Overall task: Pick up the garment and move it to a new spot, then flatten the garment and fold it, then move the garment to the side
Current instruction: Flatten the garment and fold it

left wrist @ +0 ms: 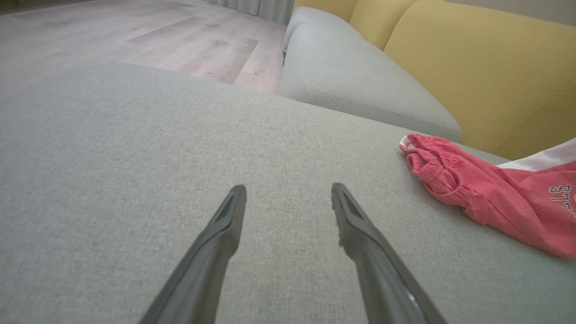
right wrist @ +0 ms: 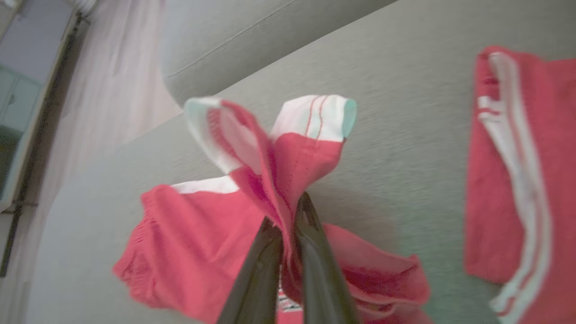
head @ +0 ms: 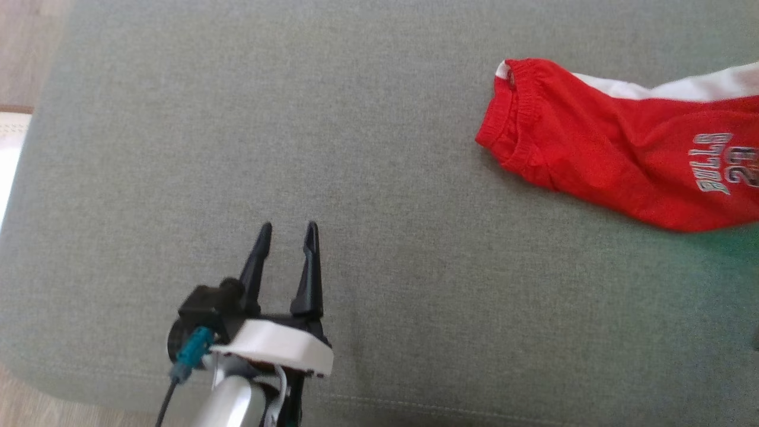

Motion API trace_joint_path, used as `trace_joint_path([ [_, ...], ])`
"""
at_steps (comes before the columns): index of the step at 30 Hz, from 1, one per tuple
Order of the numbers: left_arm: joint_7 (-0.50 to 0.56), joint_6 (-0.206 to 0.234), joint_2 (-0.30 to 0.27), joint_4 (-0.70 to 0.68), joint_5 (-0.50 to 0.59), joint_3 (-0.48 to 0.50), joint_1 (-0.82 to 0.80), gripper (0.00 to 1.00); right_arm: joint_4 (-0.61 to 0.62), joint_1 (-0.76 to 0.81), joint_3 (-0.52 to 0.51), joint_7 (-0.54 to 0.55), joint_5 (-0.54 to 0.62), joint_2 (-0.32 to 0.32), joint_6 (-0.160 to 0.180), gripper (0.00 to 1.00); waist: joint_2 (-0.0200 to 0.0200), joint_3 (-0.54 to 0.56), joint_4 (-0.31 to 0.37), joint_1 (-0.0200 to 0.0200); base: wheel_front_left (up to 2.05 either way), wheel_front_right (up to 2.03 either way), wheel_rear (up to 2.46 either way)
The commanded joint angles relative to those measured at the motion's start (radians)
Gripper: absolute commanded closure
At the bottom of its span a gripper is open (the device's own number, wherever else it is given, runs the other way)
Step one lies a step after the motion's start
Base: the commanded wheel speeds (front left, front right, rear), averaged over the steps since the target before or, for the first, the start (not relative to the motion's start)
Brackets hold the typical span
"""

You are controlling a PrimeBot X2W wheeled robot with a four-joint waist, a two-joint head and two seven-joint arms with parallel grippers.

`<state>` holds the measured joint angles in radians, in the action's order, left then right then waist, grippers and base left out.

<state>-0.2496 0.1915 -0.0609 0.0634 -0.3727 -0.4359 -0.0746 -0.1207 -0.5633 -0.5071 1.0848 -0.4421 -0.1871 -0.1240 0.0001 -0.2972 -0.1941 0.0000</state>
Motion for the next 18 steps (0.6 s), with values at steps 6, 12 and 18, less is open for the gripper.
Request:
trace_joint_path([
  [6,-0.012,-0.022,0.009,-0.008,-0.006,0.018,0.000,0.00,0.141,-0.073,0.107,0.102,0.012,0.126,-0.007,1.00,-0.0001,0.027,-0.026,0.0000,0.00,0.00,0.00],
  [12,-0.012,-0.019,0.010,0.005,-0.053,-0.054,-0.043,0.00,-0.034,-0.153,0.173,0.008,-0.010,0.136,-0.007,1.00,-0.0001,0.015,-0.096,0.0000,0.00,0.00,0.00],
  [18,-0.012,0.005,0.010,0.023,-0.092,-0.102,-0.063,0.00,-0.276,-0.208,0.243,-0.153,0.005,0.137,-0.007,1.00,-0.0001,0.015,-0.167,0.0000,0.00,0.00,0.00],
])
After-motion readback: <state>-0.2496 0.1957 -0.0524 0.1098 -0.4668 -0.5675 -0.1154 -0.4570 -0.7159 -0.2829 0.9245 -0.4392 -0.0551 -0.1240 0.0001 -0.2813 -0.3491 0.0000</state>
